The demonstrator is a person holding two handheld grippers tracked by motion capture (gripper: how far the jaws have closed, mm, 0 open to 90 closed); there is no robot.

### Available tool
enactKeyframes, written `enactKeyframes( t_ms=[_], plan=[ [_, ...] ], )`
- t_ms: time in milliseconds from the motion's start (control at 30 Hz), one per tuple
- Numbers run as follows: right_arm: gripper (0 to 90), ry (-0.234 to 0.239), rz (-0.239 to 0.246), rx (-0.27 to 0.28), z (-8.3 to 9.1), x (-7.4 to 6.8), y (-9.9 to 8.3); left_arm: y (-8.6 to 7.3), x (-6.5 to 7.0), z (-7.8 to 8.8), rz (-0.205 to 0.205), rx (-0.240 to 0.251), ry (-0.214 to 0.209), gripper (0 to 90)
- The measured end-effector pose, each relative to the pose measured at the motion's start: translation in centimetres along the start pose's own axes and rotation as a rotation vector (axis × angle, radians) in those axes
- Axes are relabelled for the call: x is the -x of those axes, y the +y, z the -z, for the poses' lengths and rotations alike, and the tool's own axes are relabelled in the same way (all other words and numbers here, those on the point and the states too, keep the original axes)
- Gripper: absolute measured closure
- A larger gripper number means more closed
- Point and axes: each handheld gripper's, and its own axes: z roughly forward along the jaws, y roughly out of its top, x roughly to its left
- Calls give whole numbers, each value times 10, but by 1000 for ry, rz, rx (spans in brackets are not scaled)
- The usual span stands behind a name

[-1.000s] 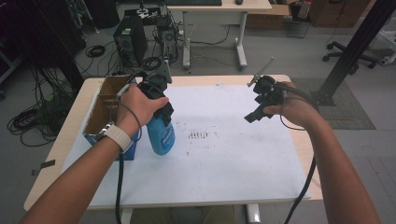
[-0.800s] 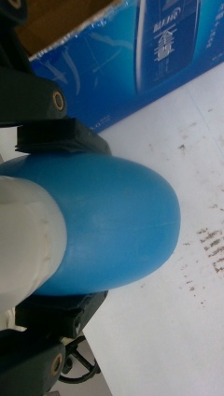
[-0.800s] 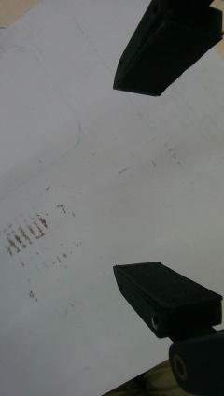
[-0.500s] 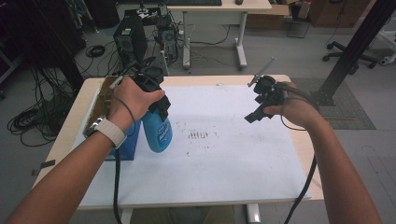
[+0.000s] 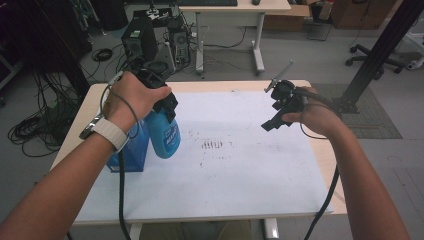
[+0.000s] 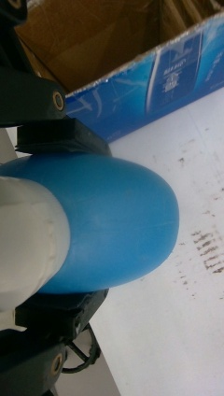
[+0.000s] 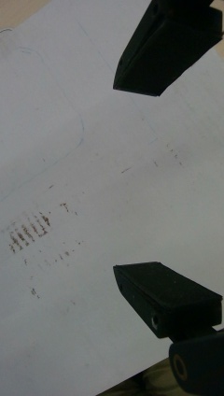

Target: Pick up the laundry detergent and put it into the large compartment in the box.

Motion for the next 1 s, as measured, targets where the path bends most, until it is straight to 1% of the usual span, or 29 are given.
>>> enactKeyframes(
  t_ms=[33, 133, 233, 467, 600, 767, 833, 1000],
  plan=[
    [102, -1, 5, -2, 0, 0, 1, 0, -2, 5, 11, 7, -1, 372],
    [102, -1, 5, -1, 0, 0, 1, -1, -4, 9, 16, 10, -1, 372],
    [102, 2, 8, 0, 0, 0, 2, -1, -7, 17, 31, 19, -3, 372],
    [102, 1, 12, -1, 0, 0, 2, 0, -9, 26, 39, 28, 0, 372],
    [102, 3, 13, 3, 0, 0, 2, 0, -13, 32, 58, 34, -17, 372],
    [102, 2, 10, 3, 0, 0, 3, 1, -15, 40, 68, 38, -16, 372],
    [102, 3, 12, 7, 0, 0, 3, 1, -18, 44, 85, 44, -16, 372],
    [102, 3, 11, 4, 0, 1, 3, 0, -21, 52, 97, 49, -8, 373]
  ],
)
